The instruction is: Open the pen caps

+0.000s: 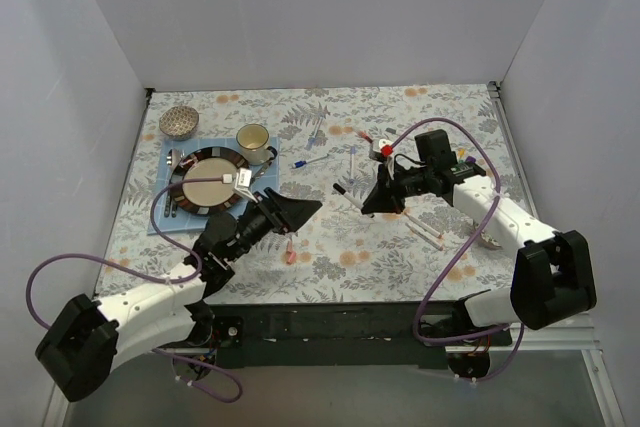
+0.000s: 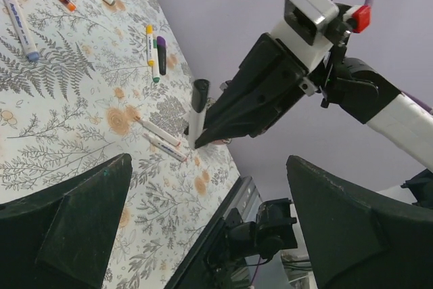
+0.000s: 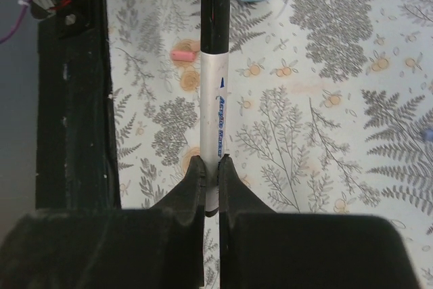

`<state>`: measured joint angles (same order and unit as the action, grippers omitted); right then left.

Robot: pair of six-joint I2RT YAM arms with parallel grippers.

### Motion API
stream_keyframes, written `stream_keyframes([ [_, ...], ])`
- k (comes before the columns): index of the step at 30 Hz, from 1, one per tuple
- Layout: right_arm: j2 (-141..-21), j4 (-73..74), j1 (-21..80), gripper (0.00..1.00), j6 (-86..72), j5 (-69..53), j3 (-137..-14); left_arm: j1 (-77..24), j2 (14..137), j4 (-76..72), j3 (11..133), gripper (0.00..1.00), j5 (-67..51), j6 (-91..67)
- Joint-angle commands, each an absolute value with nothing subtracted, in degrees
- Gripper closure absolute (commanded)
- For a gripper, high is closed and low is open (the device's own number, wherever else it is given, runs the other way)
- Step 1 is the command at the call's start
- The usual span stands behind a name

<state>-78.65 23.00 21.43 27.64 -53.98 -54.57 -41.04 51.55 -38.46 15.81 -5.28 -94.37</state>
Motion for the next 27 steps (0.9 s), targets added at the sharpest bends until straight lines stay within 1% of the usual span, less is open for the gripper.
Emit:
stream_keyframes([
  [1, -78.7, 23.5, 21.6, 0.99, 29.2, -64.3, -55.5, -41.2, 58.5, -49.7, 18.7, 0.03, -7.6, -93.7],
  [7, -79.8, 23.8, 22.6, 0.99, 29.0, -66.1, -55.5, -42.5, 65.1, -54.5, 22.1, 0.07, -6.0, -91.0],
  [10, -80.2, 23.7, 23.2, 0.99, 28.8, -65.8, -55.5, -43.3, 67.9, -55.5, 24.2, 0.11, -6.1, -90.1],
  [11, -80.3, 23.7, 23.2, 0.99, 28.7, -65.8, -55.5, -43.7, 69.2, -55.5, 24.6, 0.14, -6.3, -89.5],
  [14, -80.5, 23.7, 23.2, 0.99, 28.7, -65.8, -55.6, -44.3, 71.0, -55.5, 26.0, 0.20, -6.5, -88.9],
  [17, -80.8, 23.6, 23.3, 0.99, 28.5, -65.9, -55.5, -44.9, 72.8, -56.3, 26.8, 0.31, -6.8, -88.4],
  [18, -80.9, 23.4, 23.3, 0.99, 28.3, -65.9, -55.5, -45.1, 73.6, -56.5, 27.0, 0.40, -7.2, -87.6],
  [19, -81.0, 23.3, 23.4, 0.99, 28.0, -65.9, -55.5, -45.2, 73.8, -56.3, 27.3, 0.44, -7.6, -87.3],
  [22, -81.4, 22.6, 23.4, 0.99, 27.2, -66.0, -55.2, -45.6, 74.6, -55.6, 28.1, 0.52, -7.2, -86.2],
  [27, -82.2, 20.8, 23.3, 0.99, 25.2, -66.0, -54.8, -46.2, 74.7, -55.3, 28.3, 0.61, -6.4, -84.9],
])
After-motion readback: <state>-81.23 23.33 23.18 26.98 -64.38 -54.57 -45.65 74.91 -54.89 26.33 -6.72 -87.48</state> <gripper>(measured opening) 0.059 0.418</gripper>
